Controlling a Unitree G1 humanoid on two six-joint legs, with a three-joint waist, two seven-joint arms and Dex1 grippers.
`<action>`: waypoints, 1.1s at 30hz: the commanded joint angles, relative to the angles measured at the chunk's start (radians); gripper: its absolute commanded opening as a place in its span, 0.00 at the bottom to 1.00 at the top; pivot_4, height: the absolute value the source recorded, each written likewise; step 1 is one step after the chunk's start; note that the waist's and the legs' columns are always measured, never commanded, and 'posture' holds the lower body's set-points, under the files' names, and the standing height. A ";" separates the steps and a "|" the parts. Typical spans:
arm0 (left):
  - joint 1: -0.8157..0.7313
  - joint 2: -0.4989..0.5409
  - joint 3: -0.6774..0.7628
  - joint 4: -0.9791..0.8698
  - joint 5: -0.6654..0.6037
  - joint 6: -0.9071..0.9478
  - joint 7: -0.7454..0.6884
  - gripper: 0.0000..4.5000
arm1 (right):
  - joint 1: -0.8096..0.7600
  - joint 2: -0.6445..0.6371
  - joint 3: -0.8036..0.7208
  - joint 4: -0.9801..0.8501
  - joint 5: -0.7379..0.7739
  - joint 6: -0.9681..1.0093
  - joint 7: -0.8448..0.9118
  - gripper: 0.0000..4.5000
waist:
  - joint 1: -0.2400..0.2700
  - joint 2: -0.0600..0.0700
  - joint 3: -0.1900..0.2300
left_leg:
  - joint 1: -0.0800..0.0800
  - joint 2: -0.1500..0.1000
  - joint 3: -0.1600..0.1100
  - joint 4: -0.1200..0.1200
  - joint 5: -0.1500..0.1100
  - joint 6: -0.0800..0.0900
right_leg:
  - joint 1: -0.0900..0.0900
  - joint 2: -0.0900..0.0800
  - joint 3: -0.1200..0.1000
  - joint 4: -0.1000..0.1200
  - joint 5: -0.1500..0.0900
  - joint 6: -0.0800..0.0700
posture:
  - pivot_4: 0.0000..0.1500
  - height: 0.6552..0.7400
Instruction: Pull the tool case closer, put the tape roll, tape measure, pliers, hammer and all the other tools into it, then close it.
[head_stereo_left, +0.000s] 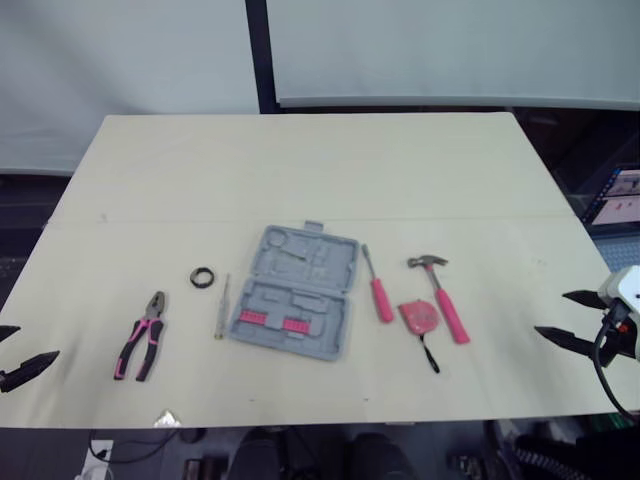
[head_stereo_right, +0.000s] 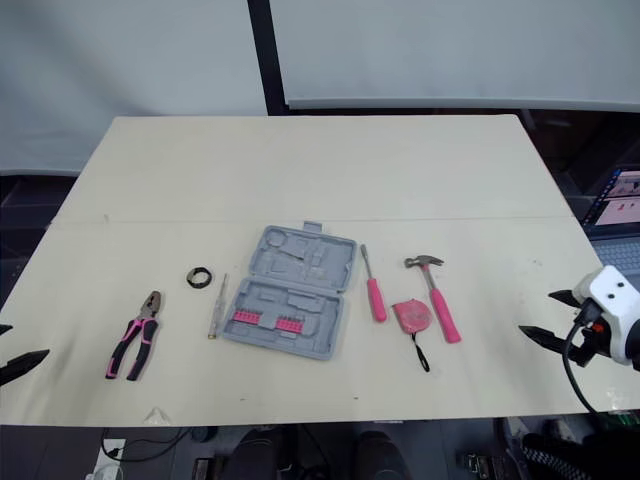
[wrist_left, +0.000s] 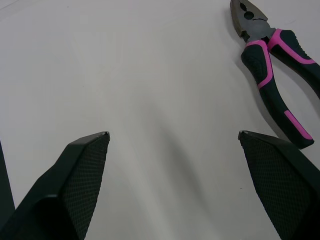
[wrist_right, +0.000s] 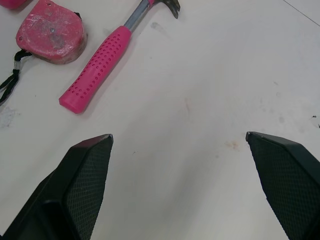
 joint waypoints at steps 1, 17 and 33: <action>-0.020 0.019 0.000 0.025 0.005 -0.027 -0.004 0.99 | 0.009 0.009 -0.039 -0.031 0.014 0.002 -0.014 1.00 | 0.001 0.000 0.000 | 0.000 0.000 0.000 0.000 0.000 0.000 | 0.000 0.000 0.000 0.000 0.000 0.000 | 1.00 1.00; -0.039 0.004 -0.005 -0.031 -0.007 0.010 0.016 0.99 | -0.022 0.026 -0.031 -0.025 0.004 -0.011 -0.051 1.00 | 0.001 0.000 0.000 | 0.000 0.000 0.000 0.001 0.000 0.000 | 0.000 0.000 0.000 0.001 0.000 0.000 | 1.00 1.00; -0.069 -0.001 -0.044 -0.086 -0.009 0.043 -0.001 0.99 | 0.017 0.050 -0.043 -0.074 0.017 0.008 -0.060 1.00 | 0.004 0.000 0.000 | 0.000 0.000 0.000 0.002 0.000 0.000 | 0.000 0.000 0.000 0.001 0.000 0.000 | 1.00 1.00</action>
